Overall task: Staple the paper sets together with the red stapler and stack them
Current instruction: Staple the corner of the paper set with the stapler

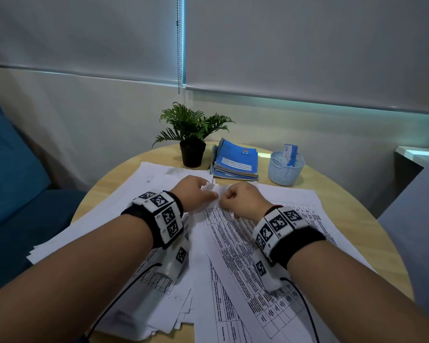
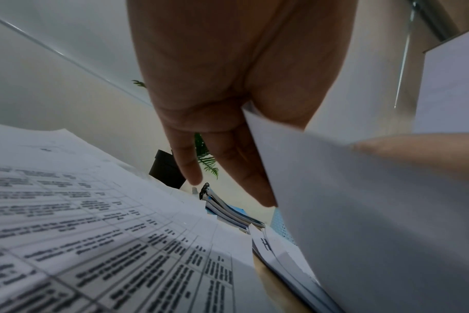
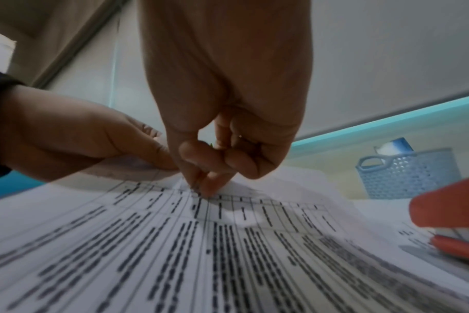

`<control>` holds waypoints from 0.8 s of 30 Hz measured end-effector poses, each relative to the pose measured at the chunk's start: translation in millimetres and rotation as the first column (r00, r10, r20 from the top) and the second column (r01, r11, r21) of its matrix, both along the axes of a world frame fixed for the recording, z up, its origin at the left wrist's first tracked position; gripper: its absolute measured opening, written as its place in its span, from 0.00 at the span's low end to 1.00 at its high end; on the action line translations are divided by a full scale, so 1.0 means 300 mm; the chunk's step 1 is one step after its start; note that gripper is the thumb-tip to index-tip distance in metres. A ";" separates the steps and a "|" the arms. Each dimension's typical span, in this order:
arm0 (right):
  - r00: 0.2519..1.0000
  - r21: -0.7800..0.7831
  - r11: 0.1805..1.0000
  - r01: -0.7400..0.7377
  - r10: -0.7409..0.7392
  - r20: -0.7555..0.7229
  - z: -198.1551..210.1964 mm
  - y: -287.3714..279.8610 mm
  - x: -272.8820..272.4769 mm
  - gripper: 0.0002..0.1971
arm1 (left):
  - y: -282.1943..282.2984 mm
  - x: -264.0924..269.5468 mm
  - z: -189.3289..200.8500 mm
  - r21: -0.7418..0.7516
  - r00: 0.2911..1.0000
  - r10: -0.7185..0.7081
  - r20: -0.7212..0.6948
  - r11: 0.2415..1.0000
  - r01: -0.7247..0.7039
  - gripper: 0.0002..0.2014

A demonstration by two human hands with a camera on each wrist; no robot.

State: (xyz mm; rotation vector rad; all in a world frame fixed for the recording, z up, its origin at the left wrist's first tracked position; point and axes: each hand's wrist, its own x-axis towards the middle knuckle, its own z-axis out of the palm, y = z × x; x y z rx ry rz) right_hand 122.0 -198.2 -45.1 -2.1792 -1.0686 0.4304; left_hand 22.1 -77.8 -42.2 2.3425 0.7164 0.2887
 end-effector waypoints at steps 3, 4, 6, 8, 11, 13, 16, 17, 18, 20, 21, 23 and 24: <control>1.000 0.011 1.000 0.003 -0.003 -0.009 -0.004 0.011 -0.001 0.08 | 0.005 -0.007 -0.007 -0.026 1.000 -0.004 0.014 1.000 0.004 0.14; 1.000 0.028 1.000 0.008 -0.007 -0.005 -0.009 0.014 -0.003 0.07 | 0.005 -0.008 -0.008 -0.021 1.000 -0.001 0.026 1.000 0.002 0.14; 0.999 0.052 0.999 0.007 -0.008 0.035 -0.018 0.022 -0.008 0.05 | 0.006 -0.006 -0.007 -0.019 0.999 0.014 0.029 1.000 -0.013 0.15; 0.997 0.053 0.999 -0.010 0.006 0.072 -0.024 0.026 -0.015 0.04 | 0.007 -0.002 -0.008 -0.009 0.999 0.017 0.027 1.000 -0.017 0.18; 0.995 0.088 0.996 -0.012 0.004 0.099 -0.020 0.029 -0.018 0.03 | 0.009 0.005 -0.010 0.002 1.000 0.011 -0.020 1.000 -0.011 0.19; 0.994 0.122 0.993 0.010 -0.023 0.104 -0.009 0.035 -0.011 0.03 | 0.005 0.005 -0.006 0.039 0.997 0.011 -0.079 0.999 -0.008 0.11; 0.997 0.098 0.994 0.041 -0.048 0.063 0.005 0.035 0.007 0.02 | 0.009 -0.002 -0.008 0.076 0.986 -0.009 -0.164 0.997 0.021 0.17; 0.997 0.098 0.994 0.050 -0.055 0.046 0.008 0.028 0.012 0.03 | 0.010 -0.009 -0.007 0.087 0.974 -0.034 -0.225 0.995 0.055 0.25; 0.998 0.102 0.993 0.056 -0.060 0.037 0.009 0.018 0.018 0.04 | 0.015 -0.014 -0.008 0.117 0.956 -0.072 -0.284 0.987 0.109 0.32; 0.998 0.099 0.994 0.052 -0.056 0.036 0.011 -0.007 0.027 0.04 | 0.020 -0.031 -0.008 0.185 0.903 -0.126 -0.410 0.958 0.218 0.37; 0.998 0.095 0.994 0.051 -0.054 0.036 0.011 -0.021 0.032 0.03 | 0.025 -0.039 -0.013 0.219 0.881 -0.142 -0.452 0.939 0.264 0.37; 0.998 0.088 0.995 0.057 -0.060 0.030 0.010 -0.052 0.046 0.04 | 0.029 -0.056 -0.020 0.247 0.838 -0.164 -0.520 0.911 0.331 0.34; 0.998 0.085 0.994 0.062 -0.064 0.025 0.010 -0.068 0.055 0.05 | 0.032 -0.064 -0.027 0.245 0.817 -0.165 -0.553 0.905 0.348 0.33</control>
